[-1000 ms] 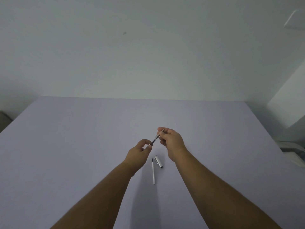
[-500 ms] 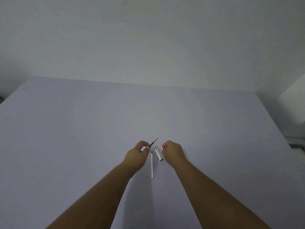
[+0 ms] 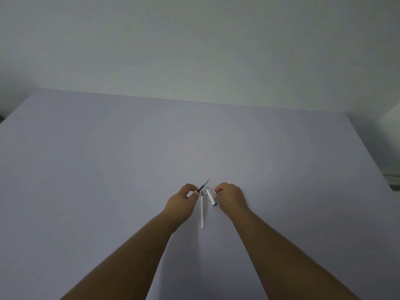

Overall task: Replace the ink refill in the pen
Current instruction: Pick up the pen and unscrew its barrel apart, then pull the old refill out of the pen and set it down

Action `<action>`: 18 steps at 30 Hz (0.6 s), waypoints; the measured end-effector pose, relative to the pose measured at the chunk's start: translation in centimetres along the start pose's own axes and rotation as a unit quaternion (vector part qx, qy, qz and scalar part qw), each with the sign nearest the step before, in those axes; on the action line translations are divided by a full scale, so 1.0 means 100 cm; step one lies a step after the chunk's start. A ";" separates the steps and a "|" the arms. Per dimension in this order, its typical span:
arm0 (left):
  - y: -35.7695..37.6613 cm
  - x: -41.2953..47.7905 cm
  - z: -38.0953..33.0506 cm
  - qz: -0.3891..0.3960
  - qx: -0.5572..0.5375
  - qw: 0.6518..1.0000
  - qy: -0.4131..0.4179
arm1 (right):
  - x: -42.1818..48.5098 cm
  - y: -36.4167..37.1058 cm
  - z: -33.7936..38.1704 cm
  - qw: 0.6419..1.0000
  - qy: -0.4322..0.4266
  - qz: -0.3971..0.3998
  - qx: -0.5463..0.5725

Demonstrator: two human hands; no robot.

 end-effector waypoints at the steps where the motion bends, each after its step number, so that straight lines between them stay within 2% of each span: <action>1: 0.000 0.000 0.000 0.000 0.002 1.000 0.000 | 0.000 0.000 0.000 1.000 0.003 0.002 0.004; 9: -0.002 0.000 0.000 0.002 0.005 1.000 0.003 | -0.002 -0.001 0.002 1.000 0.012 0.003 0.012; 13: -0.003 0.000 -0.002 0.004 0.006 1.000 0.004 | -0.006 -0.008 0.003 0.998 0.015 -0.012 0.055; 15: -0.003 0.000 -0.004 0.005 0.003 1.000 0.005 | -0.007 -0.016 0.007 0.989 0.011 -0.020 0.143; 18: -0.002 0.001 -0.009 0.004 0.000 1.000 0.010 | -0.015 -0.028 0.019 0.930 0.013 0.077 0.360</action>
Point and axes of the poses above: each hand's wrist, its own x-axis towards the middle knuckle, its own y-axis out of the palm, z = x × y, the point moved 1 cm from there along x, towards the middle knuckle, and after that the axes turned 1 degree about z, right-handed, at the moved point
